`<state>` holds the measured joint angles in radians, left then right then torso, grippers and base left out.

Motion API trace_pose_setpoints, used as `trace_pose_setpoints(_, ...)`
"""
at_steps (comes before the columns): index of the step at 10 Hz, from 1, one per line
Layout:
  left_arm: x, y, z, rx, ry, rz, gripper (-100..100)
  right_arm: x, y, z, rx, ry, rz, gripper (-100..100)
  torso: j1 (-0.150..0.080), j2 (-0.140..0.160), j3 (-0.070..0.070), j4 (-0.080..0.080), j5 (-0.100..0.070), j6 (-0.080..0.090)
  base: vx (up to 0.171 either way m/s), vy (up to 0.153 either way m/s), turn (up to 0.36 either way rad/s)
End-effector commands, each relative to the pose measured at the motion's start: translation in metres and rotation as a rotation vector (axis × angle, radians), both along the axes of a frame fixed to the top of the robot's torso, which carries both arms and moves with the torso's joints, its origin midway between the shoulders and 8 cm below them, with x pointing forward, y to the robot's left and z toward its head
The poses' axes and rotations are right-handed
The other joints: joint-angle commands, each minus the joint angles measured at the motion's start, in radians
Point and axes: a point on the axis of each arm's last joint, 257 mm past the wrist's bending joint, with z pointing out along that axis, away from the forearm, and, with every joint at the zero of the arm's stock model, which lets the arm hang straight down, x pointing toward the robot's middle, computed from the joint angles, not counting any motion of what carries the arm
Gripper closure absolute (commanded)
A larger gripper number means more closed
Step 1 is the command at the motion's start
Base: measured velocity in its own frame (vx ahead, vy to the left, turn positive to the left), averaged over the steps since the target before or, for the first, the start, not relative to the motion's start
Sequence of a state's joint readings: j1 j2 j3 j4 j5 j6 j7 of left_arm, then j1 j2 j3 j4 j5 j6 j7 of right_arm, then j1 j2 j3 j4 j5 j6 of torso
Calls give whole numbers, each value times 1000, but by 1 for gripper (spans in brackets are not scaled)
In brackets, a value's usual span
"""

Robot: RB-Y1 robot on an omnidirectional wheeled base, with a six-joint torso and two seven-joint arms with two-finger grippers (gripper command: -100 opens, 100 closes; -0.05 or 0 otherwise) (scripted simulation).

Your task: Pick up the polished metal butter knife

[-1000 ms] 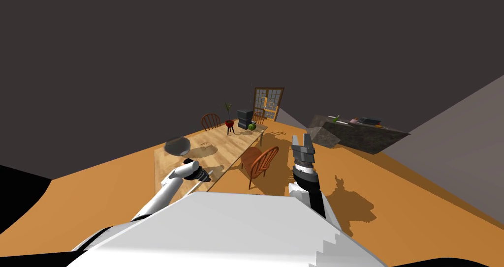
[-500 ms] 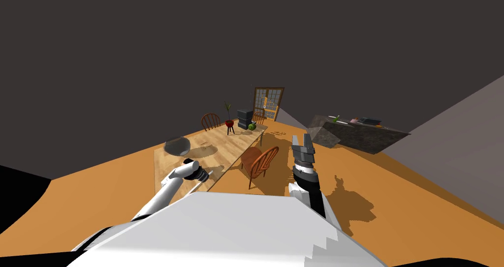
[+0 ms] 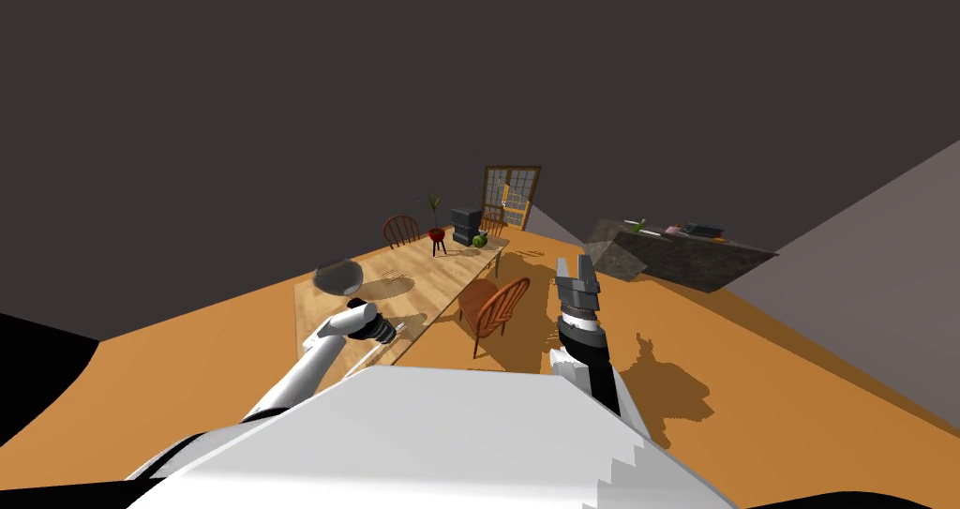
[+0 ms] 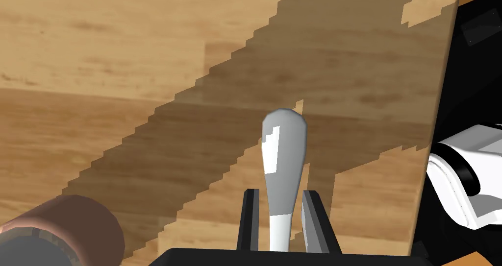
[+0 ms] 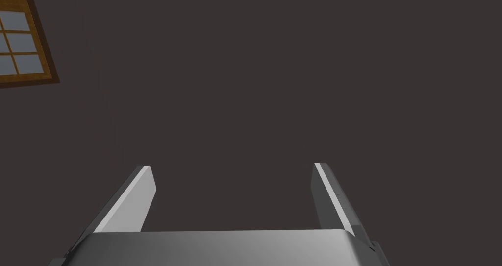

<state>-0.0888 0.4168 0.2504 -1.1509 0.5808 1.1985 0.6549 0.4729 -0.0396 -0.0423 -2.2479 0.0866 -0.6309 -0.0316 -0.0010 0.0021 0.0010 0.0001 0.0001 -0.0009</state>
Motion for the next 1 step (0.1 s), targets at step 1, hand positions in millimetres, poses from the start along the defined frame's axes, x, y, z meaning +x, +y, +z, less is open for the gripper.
trace_pose_setpoints(1,0,0,0,0,0,0,0,0,0,0,0,0,0,0,0,0,0,0,0,0,0,0,0)
